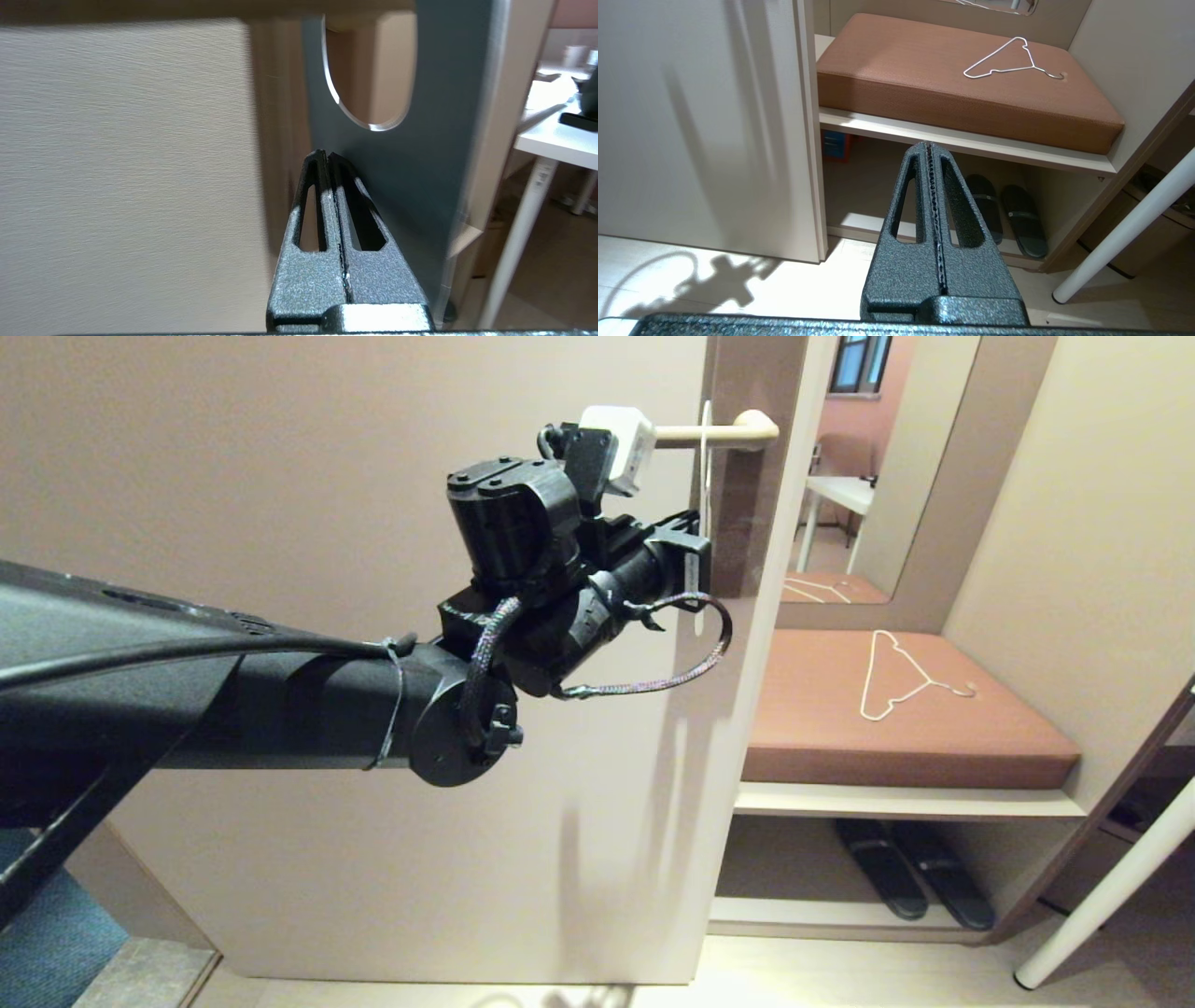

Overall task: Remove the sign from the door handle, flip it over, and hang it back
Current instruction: Hang the sign back with the other side facing out

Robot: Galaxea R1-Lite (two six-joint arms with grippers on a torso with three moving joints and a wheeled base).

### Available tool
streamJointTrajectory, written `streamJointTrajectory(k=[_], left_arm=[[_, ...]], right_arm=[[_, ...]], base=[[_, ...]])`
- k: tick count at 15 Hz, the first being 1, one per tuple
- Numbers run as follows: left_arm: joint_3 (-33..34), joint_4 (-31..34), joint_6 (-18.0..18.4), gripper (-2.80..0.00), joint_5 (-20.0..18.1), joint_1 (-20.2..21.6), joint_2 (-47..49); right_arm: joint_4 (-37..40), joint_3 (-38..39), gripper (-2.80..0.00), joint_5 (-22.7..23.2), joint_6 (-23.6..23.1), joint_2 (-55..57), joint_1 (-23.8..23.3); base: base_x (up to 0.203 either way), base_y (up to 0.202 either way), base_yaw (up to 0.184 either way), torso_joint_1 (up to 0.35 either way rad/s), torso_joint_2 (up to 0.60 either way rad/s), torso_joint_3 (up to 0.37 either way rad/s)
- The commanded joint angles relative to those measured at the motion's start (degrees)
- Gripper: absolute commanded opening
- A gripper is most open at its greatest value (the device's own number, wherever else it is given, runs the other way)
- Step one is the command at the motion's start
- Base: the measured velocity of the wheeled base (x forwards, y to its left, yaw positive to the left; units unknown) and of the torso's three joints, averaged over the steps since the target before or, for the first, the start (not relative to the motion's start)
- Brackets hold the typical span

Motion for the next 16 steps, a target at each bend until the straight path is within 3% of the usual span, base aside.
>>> streamJointTrajectory(k=[1,16], left_arm=[[-0.7,-0.1,0.0,-2.8,0.0,-0.9,1.6],[-7.5,0.1,0.0,-2.8,-0.4,-3.9,6.7]], right_arm=[[0.0,0.0,-2.8,0.1,0.1,0.1,0.0],[0.0,0.0,-2.8,0.0,0.1,0.1,0.0]], base=[[0.0,0.0,0.0,0.0,0.0,0.0],[0.0,0.0,0.0,0.0,0.0,0.0]])
